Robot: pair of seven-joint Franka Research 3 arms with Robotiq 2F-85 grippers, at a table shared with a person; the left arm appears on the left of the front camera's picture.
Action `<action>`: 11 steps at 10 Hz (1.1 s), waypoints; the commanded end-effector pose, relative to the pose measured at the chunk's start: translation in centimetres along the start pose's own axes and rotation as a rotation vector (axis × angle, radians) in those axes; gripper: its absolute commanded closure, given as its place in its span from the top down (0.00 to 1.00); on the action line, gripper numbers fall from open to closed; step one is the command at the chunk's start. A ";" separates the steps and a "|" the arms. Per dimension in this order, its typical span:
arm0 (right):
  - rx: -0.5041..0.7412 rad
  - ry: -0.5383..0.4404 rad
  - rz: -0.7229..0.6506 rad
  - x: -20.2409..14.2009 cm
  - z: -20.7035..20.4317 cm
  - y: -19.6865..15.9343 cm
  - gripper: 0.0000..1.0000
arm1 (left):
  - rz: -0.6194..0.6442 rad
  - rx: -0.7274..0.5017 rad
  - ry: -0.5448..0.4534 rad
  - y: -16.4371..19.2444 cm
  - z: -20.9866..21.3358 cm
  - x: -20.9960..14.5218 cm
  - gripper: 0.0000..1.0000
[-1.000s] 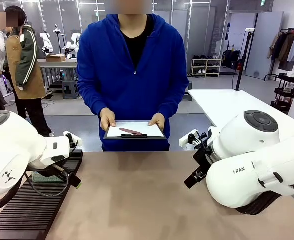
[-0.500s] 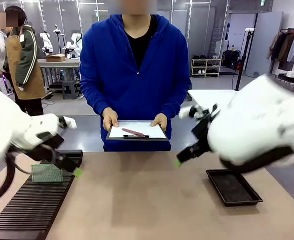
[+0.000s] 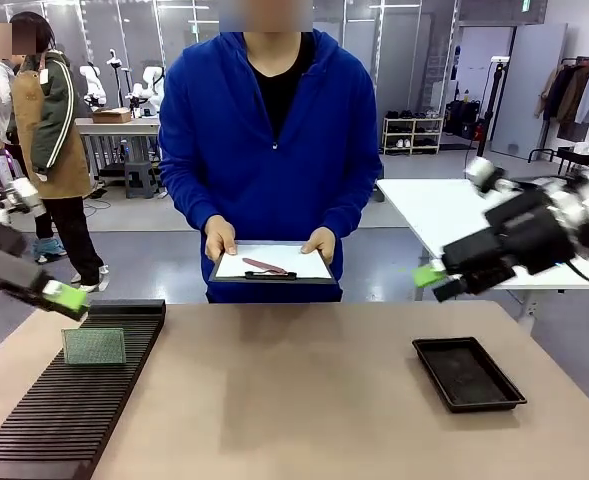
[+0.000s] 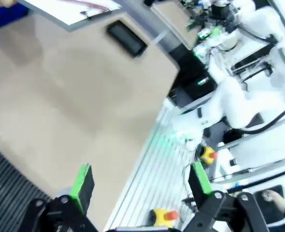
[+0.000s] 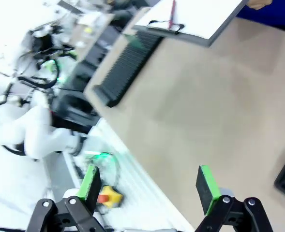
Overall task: Inspect the PCB.
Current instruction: Pick up the Blank PCB and present it to the human.
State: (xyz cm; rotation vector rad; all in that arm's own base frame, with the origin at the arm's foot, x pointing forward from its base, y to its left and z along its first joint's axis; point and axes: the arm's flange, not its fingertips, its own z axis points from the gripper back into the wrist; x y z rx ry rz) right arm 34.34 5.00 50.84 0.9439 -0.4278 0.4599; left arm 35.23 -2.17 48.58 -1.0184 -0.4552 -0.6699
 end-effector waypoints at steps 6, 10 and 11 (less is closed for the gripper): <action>0.254 -0.276 -0.252 -16.7 10.2 -9.1 1.00 | 0.074 -0.130 -0.245 7.0 7.6 -15.7 1.00; 0.262 -0.301 -0.220 -19.6 10.2 -9.7 1.00 | 0.143 -0.071 -0.325 8.0 11.9 -20.0 1.00; 0.253 -0.306 -0.230 -20.0 10.0 -9.8 1.00 | 0.145 -0.066 -0.333 8.3 12.3 -20.3 1.00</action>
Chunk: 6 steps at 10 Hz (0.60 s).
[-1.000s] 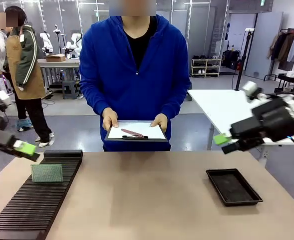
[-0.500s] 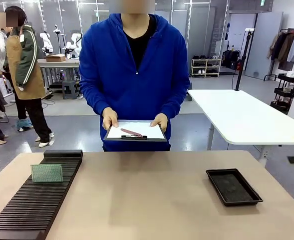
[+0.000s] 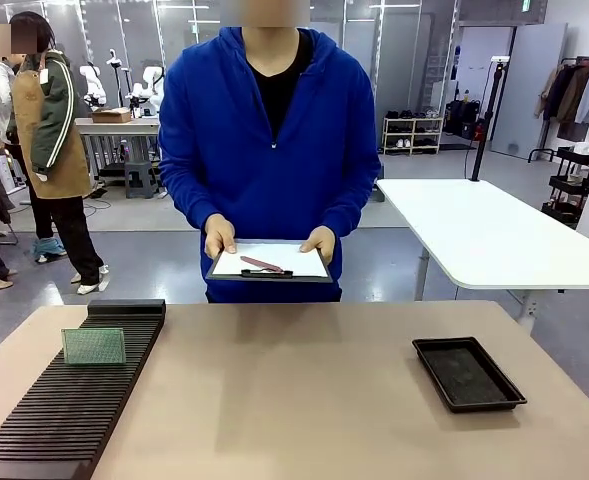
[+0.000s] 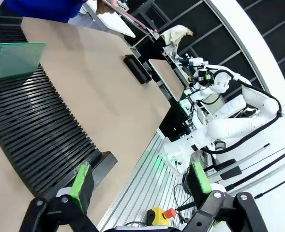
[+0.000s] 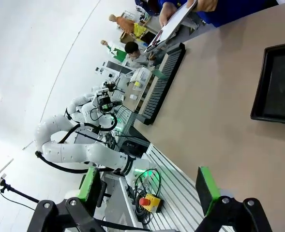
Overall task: Inspect the PCB.
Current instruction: Pick up the Blank PCB and present it to the human.
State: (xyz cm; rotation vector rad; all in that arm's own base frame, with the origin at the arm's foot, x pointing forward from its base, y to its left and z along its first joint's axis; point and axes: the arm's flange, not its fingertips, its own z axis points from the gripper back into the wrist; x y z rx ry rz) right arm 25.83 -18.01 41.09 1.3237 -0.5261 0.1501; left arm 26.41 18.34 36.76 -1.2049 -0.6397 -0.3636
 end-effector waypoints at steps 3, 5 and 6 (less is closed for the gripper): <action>0.000 0.000 0.000 0.0 0.0 0.0 1.00 | 0.000 0.000 0.000 0.0 0.0 0.0 1.00; 0.000 0.000 0.000 0.0 0.0 0.0 1.00 | 0.000 0.000 0.000 0.0 0.0 0.0 1.00; 0.000 0.000 0.000 0.0 0.0 0.0 1.00 | 0.000 0.000 0.000 0.0 0.0 0.0 1.00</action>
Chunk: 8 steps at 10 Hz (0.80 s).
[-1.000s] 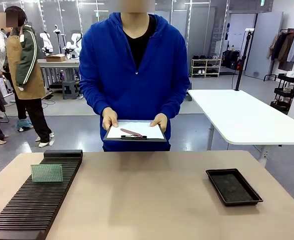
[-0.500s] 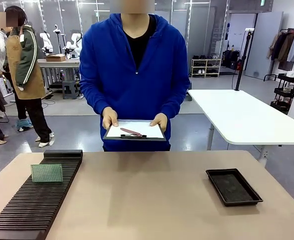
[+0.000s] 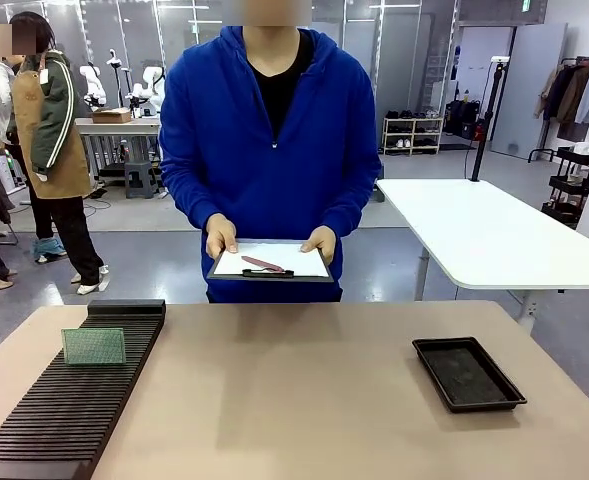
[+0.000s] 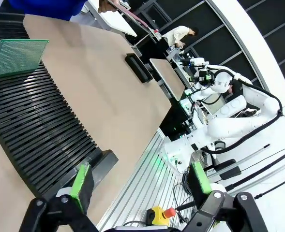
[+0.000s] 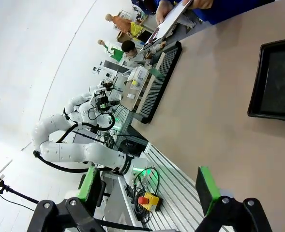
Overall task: Inspect the PCB.
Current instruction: Pick up the Blank PCB and present it to the human.
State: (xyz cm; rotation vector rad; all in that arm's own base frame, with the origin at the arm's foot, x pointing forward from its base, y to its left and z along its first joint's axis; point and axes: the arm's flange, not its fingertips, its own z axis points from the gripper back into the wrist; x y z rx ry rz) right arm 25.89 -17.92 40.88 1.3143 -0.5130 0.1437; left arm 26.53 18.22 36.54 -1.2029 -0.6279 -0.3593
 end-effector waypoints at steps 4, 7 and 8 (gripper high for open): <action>0.011 -0.008 0.010 0.1 0.1 0.2 1.00 | -0.323 0.237 0.160 -2.6 1.4 4.9 1.00; 0.011 -0.008 0.010 0.1 0.1 0.2 1.00 | -0.652 0.431 0.331 -6.0 -0.9 12.0 1.00; 0.011 -0.008 0.010 0.1 0.1 0.2 1.00 | -0.741 0.511 0.404 -7.7 -3.2 13.8 1.00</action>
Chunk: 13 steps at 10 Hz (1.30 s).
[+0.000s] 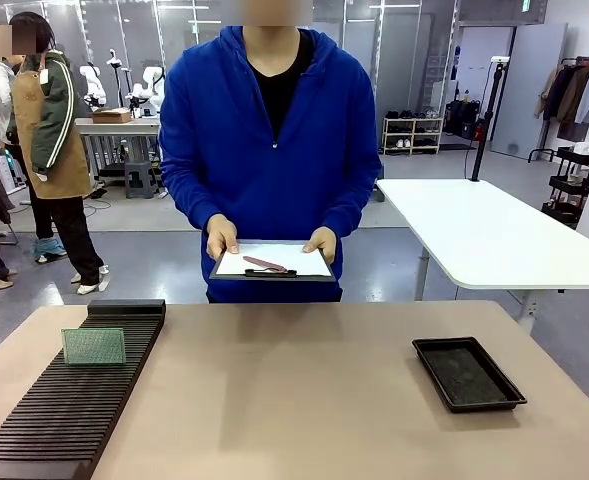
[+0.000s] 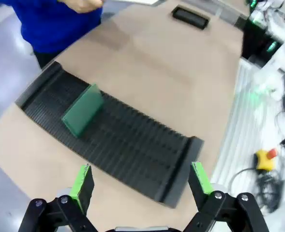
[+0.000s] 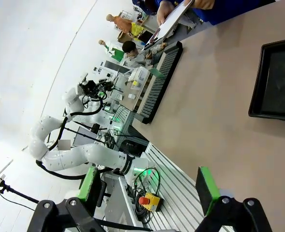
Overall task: Inspect the PCB.
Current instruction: Pick up the Blank PCB and present it to the human.
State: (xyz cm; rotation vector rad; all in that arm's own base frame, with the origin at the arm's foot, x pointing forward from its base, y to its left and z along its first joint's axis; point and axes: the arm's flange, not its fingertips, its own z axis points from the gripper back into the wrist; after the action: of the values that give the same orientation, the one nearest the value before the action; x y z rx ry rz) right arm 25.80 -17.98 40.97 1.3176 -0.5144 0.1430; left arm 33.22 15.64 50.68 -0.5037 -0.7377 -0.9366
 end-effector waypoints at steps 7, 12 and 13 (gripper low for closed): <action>0.008 -0.006 0.010 0.1 0.0 0.1 1.00 | -0.300 0.234 0.300 0.4 -8.1 5.8 1.00; 0.008 -0.006 0.010 0.1 0.0 0.1 1.00 | -0.462 0.312 0.382 0.3 -8.1 6.8 1.00; 0.008 -0.006 0.010 0.1 0.0 0.1 1.00 | -0.583 0.342 0.476 1.5 -9.2 8.2 1.00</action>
State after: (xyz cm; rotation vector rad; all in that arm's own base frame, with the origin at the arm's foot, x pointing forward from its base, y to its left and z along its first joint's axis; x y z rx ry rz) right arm 25.80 -17.97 40.99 1.3159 -0.5137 0.1420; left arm 39.30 6.47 50.53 0.1095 -0.6198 -1.3030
